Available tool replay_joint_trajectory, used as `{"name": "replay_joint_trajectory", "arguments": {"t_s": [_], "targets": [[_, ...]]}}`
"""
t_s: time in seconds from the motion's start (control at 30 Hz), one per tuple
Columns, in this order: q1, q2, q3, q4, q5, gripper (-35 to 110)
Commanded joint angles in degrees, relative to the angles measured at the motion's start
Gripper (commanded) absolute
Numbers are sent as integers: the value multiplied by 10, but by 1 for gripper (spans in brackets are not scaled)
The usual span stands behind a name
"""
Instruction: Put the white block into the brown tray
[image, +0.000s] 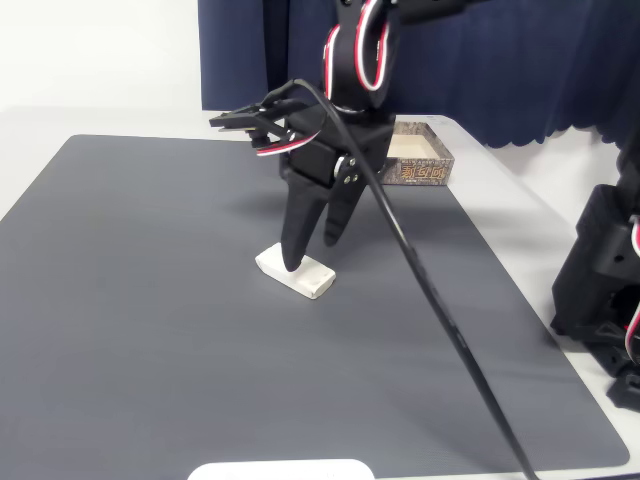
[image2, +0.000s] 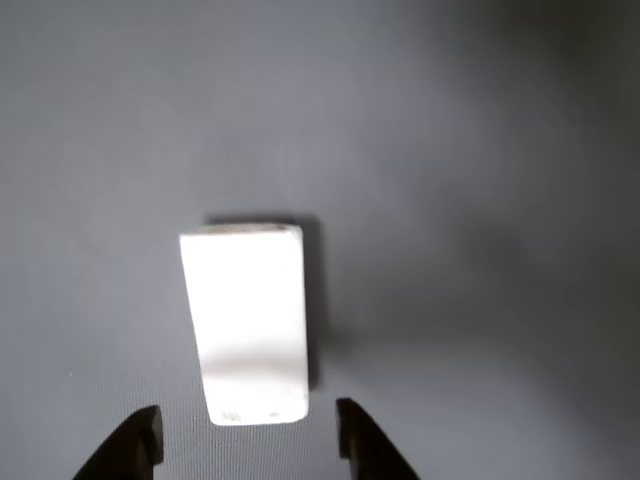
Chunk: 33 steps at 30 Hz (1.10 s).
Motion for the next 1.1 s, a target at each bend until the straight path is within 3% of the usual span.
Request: {"name": "replay_joint_trajectory", "arguments": {"t_s": [0.0,1.07], "targets": [[-4,-1,-30,3,-9,40],[-10,-83,-124,69,-26,38]]}}
